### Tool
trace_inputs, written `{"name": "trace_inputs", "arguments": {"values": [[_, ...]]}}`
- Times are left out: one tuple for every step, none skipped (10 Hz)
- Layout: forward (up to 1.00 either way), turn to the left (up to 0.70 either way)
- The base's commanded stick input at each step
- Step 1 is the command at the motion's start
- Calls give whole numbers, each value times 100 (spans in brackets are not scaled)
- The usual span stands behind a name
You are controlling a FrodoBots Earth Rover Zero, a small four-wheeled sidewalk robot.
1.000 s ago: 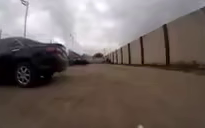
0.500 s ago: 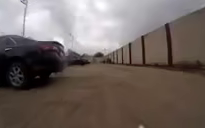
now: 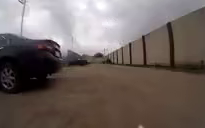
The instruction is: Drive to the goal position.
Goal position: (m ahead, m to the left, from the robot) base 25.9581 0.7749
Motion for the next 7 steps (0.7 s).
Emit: {"name": "trace_inputs", "arguments": {"values": [[50,0],[50,0],[50,0],[50,0],[50,0],[50,0],[50,0]]}}
